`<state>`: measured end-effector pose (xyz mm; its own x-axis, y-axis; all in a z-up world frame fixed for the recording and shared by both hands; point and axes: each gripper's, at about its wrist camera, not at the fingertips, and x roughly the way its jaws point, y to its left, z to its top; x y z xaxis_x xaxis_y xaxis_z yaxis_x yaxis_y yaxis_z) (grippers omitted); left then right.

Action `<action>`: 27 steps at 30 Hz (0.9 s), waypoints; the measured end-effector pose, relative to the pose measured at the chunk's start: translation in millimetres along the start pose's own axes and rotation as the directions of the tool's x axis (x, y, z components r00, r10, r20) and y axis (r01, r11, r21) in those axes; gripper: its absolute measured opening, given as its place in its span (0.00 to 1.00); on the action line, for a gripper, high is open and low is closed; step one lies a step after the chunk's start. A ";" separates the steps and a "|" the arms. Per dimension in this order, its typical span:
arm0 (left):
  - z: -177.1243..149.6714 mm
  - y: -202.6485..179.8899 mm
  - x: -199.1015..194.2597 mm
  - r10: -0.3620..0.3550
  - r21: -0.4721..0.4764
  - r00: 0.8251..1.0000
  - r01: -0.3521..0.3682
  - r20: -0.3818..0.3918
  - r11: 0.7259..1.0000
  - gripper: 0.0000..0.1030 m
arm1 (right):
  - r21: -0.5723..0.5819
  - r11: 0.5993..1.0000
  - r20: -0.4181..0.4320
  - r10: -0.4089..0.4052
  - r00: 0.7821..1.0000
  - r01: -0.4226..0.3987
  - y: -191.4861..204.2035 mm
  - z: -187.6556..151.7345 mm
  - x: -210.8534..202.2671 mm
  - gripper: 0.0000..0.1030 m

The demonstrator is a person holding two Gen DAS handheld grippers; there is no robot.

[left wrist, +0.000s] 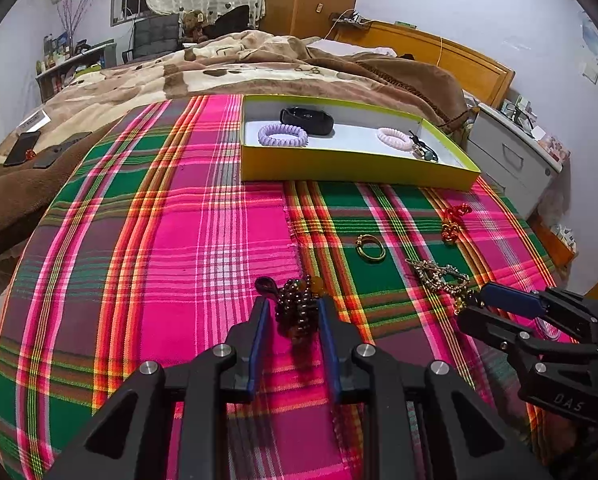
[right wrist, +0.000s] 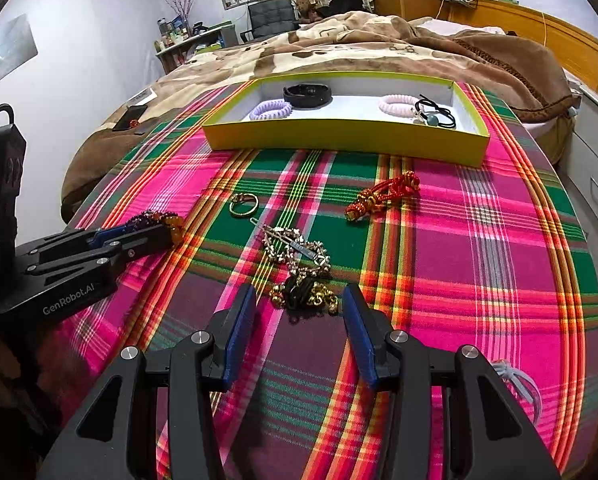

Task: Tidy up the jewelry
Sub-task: 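Grasp the brown beaded bracelet with the left tool while the right tool grasps the gold-and-black charm, then carry the brown beads with the left tool while the right tool carries the charm into the box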

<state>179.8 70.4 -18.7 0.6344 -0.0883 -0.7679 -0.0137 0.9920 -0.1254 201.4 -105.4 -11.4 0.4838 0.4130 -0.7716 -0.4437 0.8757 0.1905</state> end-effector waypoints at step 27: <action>-15.6 -22.2 -36.3 -0.053 0.050 0.996 0.049 0.072 0.998 0.20 | 0.014 1.000 0.057 -0.013 0.998 0.012 -6.7 -13.5 -27.5 0.19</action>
<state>145.0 50.2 2.1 0.6884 -0.1336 -0.7129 0.0561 0.9898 -0.1312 180.8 -126.0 0.3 0.5315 0.4155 -0.7381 -0.4272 0.8840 0.1900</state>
